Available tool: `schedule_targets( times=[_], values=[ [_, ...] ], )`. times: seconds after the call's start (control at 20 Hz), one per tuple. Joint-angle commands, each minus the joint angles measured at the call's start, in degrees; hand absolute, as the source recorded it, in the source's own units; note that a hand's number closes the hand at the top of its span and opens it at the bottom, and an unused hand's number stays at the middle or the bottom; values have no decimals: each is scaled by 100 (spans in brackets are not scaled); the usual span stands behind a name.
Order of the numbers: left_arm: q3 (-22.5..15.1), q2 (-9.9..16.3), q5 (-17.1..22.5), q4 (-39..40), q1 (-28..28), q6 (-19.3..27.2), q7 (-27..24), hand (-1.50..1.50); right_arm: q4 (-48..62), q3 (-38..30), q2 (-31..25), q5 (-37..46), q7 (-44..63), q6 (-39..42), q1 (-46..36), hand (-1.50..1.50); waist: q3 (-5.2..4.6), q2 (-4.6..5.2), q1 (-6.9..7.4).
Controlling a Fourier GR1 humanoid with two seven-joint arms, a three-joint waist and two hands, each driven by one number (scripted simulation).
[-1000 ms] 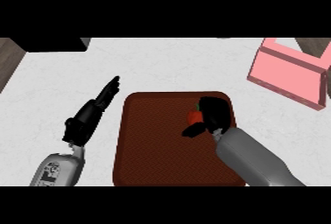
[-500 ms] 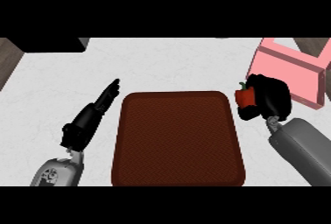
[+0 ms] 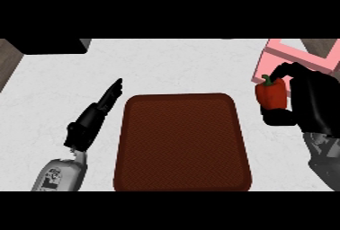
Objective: Pick the bell pepper from the tray and place it in the cardboard box
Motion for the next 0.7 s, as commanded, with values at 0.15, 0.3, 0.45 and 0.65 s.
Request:
schedule_targets(
  times=[0.15, 0.3, 0.45, 0.65],
  values=[
    [-235, -214, -164, -341, 254, 96, 107, 0, -1307, -1025, -126, -28, 721, 446, 304, 150, 5, 15, 82],
    [-88, -110, -118, -284, 123, -29, 122, 0, -879, -1451, 18, 89, 482, 497, 316, 150, 6, 32, 117],
    [142, 14, 47, 11, 14, -209, 6, 0, -990, -2060, -315, -311, 506, 1079, 49, 150, 4, 30, 98],
    [84, -87, -61, -111, -28, -161, 78, 0, -3, -2237, 142, -57, 234, 1143, -618, 150, 3, 43, 163]
  ],
)
